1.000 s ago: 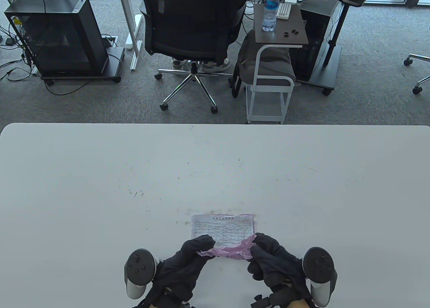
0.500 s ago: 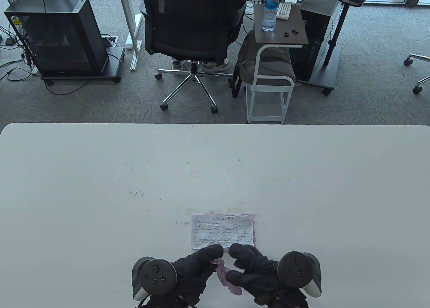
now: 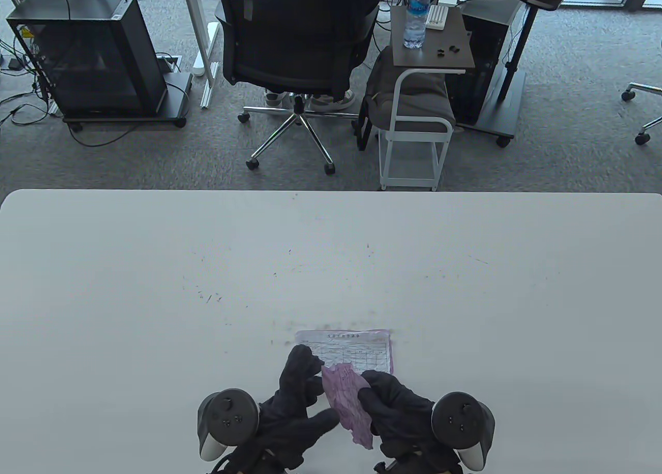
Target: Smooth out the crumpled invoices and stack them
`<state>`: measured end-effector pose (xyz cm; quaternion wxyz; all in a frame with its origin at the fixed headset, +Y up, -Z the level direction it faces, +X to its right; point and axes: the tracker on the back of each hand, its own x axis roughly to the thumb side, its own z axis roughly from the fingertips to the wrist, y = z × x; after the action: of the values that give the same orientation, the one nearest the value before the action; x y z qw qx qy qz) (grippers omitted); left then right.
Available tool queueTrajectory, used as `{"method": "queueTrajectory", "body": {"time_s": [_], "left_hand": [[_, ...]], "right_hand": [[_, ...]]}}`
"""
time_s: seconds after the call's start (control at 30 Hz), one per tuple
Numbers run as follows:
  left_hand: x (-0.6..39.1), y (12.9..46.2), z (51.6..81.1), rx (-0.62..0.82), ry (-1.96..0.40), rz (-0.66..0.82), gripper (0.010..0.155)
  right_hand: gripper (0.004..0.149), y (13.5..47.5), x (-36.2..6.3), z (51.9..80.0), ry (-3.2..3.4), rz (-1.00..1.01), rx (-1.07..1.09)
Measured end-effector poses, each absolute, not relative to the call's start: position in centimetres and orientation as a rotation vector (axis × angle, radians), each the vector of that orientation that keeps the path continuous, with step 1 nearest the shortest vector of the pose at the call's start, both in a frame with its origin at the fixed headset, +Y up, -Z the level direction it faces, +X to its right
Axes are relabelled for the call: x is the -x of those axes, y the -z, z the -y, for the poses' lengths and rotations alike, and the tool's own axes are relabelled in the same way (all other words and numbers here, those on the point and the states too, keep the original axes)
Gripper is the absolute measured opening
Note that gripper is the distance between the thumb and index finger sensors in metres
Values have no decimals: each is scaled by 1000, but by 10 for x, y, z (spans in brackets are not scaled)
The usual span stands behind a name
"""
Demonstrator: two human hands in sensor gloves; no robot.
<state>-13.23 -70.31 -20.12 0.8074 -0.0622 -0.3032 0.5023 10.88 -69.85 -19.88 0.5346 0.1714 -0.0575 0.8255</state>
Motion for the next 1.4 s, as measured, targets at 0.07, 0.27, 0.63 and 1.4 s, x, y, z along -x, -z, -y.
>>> {"method": "queueTrajectory", "body": {"time_s": [0.07,0.27,0.63,1.4], "left_hand": [[130,202,704,117,-1035,613,110],[145,210,711,48,-1231,472,64],[157,213,706,41,-966,498,89],[148,198,673,-265,-649,675,41]], "right_hand": [[41,198,-104,698,-1979,124,-453],[41,199,-108,698,-1934,124,-450],[40,204,-123,699,-2123,165,-426],[57,204,-108,701,-2174,-31,-722]]}}
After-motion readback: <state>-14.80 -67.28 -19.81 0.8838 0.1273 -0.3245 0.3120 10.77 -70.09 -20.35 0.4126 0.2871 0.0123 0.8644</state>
